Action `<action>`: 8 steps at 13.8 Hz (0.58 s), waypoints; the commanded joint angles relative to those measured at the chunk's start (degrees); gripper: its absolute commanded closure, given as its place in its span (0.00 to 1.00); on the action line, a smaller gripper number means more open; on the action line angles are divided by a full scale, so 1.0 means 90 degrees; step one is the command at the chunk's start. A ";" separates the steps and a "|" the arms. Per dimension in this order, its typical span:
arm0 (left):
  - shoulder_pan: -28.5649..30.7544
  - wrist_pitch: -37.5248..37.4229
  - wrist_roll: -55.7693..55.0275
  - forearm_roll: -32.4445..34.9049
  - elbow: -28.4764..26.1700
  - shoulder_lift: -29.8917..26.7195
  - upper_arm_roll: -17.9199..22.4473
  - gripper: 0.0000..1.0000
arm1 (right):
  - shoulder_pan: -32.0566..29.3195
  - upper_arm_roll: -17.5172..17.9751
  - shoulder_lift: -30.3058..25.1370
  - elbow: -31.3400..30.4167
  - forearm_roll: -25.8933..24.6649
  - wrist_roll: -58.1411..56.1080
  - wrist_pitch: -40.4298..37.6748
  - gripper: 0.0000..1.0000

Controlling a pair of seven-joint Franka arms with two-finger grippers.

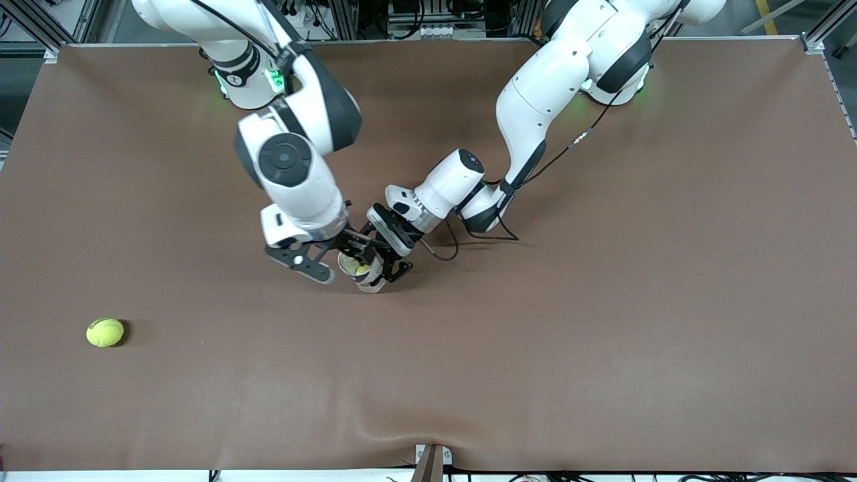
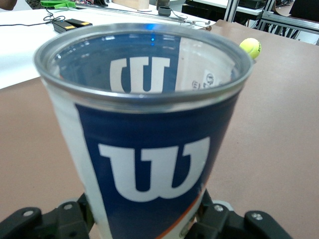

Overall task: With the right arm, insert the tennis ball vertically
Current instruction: 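Move the right gripper back toward the second yellow ball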

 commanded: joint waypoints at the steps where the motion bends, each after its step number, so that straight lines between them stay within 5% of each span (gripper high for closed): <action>1: -0.0077 0.0067 -0.0055 -0.0141 0.0159 0.0148 0.0070 0.23 | -0.0749 0.0041 -0.0519 -0.0064 -0.0011 -0.1507 -0.0707 0.00; 8: -0.0077 0.0067 -0.0055 -0.0160 0.0169 0.0148 0.0070 0.23 | -0.3277 0.0041 -0.0462 -0.0151 -0.0079 -0.5258 -0.0487 0.00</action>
